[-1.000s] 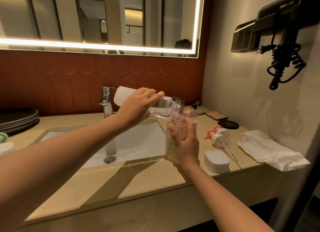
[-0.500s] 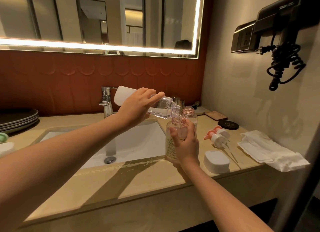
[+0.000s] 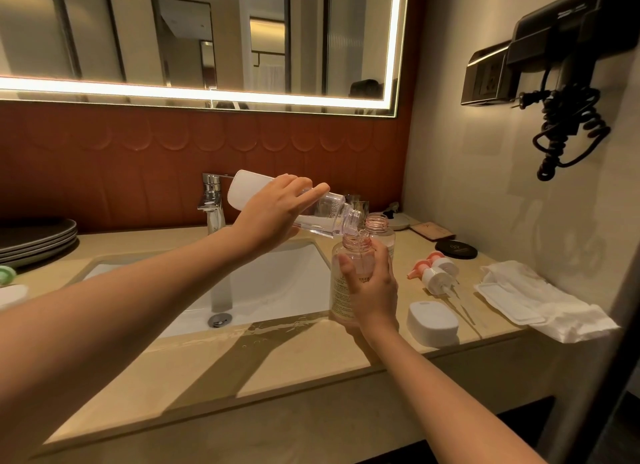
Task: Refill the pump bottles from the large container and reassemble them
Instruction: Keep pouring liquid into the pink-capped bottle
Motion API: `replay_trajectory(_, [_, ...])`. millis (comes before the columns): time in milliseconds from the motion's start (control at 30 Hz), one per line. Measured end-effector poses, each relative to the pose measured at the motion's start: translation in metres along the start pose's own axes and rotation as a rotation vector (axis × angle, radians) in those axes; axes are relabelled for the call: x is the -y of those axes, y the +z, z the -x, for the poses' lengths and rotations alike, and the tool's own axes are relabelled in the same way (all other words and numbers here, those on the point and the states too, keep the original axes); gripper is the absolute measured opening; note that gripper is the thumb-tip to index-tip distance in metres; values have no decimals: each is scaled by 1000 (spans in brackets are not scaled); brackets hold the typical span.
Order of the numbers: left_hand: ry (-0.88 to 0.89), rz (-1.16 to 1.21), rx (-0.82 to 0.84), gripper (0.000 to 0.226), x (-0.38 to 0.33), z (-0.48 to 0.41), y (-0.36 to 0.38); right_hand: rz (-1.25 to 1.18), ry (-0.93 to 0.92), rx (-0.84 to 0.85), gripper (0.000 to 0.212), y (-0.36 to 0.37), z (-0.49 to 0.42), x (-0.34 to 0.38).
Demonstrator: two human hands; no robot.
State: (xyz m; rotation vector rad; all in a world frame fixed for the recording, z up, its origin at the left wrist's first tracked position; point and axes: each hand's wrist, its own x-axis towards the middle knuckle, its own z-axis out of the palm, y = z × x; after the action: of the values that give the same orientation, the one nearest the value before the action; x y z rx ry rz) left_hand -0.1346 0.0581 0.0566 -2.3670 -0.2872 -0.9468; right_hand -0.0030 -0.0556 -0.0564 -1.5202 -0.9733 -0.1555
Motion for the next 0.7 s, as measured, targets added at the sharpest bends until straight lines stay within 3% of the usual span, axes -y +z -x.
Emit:
replay_trajectory(600, [6, 14, 10, 74, 1, -2, 1, 14, -2, -5, 84, 1, 0, 0])
replay_trajectory(700, [15, 11, 11, 74, 1, -3, 0, 11, 8, -5, 77, 1, 0, 0])
